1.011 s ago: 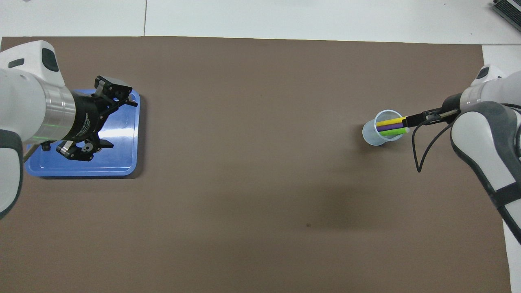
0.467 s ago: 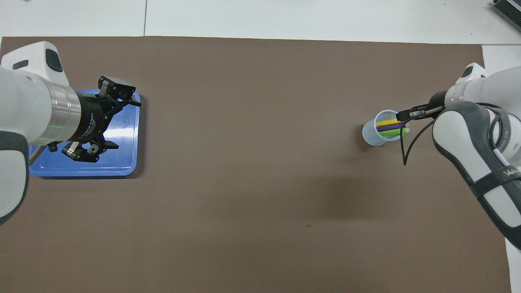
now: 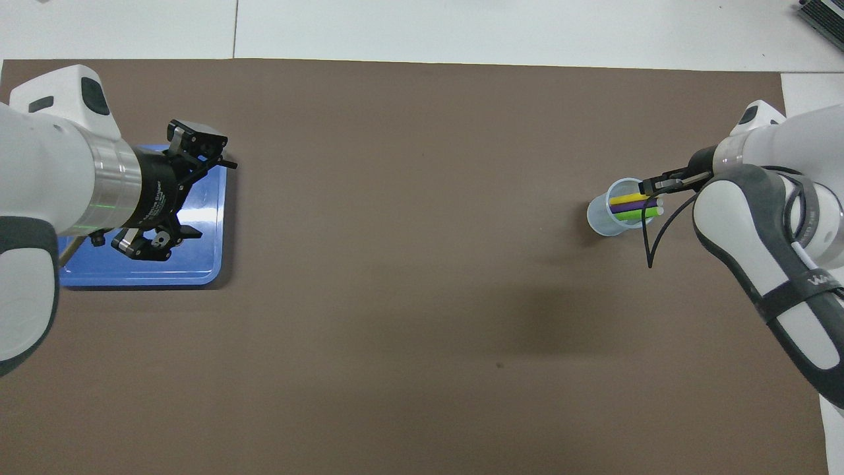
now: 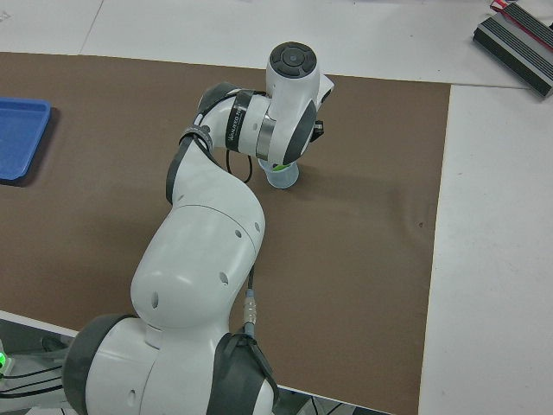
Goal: Right arm passes pens to left for tray arrangement
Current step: 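Grasp the yellow pen in the cup with the right gripper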
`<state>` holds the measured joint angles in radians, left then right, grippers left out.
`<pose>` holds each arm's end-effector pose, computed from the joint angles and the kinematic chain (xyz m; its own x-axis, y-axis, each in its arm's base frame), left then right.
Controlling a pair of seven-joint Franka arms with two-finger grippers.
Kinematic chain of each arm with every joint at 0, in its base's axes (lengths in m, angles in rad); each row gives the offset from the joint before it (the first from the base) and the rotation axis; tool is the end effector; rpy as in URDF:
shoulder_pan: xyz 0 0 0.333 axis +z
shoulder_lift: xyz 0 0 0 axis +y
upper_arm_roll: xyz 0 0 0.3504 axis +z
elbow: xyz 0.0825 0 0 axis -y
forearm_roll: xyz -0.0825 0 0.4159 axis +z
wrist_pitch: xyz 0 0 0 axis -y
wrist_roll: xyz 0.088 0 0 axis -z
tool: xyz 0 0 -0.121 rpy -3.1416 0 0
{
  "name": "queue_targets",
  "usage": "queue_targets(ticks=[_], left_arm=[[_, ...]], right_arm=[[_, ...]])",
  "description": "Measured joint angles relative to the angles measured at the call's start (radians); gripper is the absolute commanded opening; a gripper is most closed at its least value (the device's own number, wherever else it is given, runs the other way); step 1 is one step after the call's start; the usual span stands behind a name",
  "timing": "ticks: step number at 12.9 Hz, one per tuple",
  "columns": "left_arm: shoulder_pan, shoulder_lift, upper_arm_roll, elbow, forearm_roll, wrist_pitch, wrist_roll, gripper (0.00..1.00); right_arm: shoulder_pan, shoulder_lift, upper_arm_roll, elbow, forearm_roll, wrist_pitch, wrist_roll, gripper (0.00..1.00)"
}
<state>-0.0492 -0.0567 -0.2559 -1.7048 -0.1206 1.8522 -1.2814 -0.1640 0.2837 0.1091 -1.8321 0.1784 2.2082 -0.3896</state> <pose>0.5628 -0.1932 0.6364 0.5465 0.8363 -0.0444 0.8217 -0.5252 0.2212 0.6740 -0.0337 0.3908 0.9657 0.2150 0.1454 0.2349 -0.9623 -0.1368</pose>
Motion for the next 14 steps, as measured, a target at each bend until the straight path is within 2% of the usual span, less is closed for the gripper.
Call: queue_targets(ticks=[5, 8, 9, 10, 11, 14], left_arm=[[0.0, 0.0, -0.027, 0.0, 0.0, 0.002, -0.069, 1.0], [0.0, 0.0, -0.027, 0.0, 0.0, 0.002, -0.08, 1.0], [0.0, 0.0, -0.027, 0.0, 0.0, 0.002, -0.098, 1.0], [0.0, 0.0, -0.027, 0.0, 0.0, 0.003, -0.115, 1.0], [0.0, 0.0, -0.028, 0.0, 0.0, 0.004, -0.126, 1.0], [-0.001, 0.0, -0.041, 0.0, 0.0, 0.008, -0.178, 1.0]], right_arm=[[0.0, 0.0, 0.0, 0.0, 0.0, 0.0, 0.0, 0.12], [0.0, 0.0, 0.0, 0.0, 0.0, 0.0, 0.0, 0.11], [0.0, 0.0, 0.0, 0.0, 0.0, 0.0, 0.0, 0.15], [0.0, 0.0, 0.0, 0.0, 0.0, 0.0, 0.0, 0.35], [0.0, 0.0, 0.0, 0.0, 0.0, 0.0, 0.0, 0.42], [0.0, 0.0, 0.0, 0.0, 0.0, 0.0, 0.0, 0.44]])
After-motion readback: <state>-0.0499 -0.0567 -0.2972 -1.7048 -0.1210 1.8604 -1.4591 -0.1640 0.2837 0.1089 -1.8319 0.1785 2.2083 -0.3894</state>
